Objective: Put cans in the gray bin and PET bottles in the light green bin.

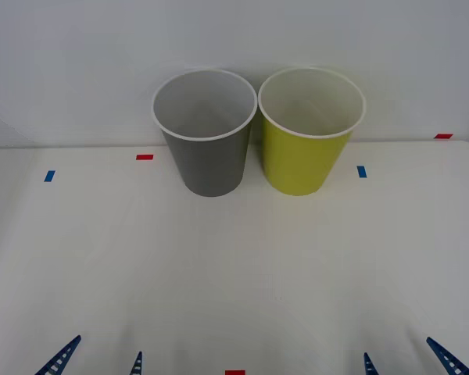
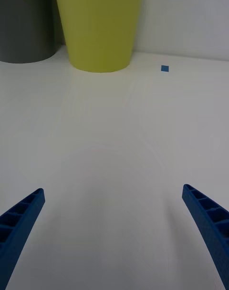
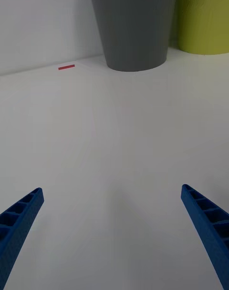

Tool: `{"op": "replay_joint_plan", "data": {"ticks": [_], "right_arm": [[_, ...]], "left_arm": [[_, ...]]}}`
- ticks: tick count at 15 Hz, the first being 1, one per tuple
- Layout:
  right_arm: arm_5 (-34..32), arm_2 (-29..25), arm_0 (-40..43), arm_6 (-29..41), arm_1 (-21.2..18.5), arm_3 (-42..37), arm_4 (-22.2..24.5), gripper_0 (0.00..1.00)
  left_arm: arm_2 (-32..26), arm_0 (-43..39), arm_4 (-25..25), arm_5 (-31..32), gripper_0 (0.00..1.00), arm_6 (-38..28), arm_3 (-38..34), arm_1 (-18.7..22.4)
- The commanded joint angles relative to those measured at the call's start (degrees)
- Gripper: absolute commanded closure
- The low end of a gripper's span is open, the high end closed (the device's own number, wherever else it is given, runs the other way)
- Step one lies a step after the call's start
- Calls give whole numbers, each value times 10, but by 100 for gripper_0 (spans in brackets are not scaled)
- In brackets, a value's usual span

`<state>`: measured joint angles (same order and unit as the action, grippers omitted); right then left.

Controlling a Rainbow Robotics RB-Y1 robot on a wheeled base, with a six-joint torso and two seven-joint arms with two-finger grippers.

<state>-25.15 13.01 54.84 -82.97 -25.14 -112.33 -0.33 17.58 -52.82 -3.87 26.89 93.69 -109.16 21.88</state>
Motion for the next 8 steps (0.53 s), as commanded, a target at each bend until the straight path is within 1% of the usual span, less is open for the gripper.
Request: {"op": "replay_joint_plan", "data": {"ticks": [1, 8], "right_arm": [[0, 0, 0, 0, 0, 0, 0, 0], [0, 0, 0, 0, 0, 0, 0, 0]], "left_arm": [[0, 0, 0, 0, 0, 0, 0, 0], [0, 0, 0, 0, 0, 0, 0, 0]]}}
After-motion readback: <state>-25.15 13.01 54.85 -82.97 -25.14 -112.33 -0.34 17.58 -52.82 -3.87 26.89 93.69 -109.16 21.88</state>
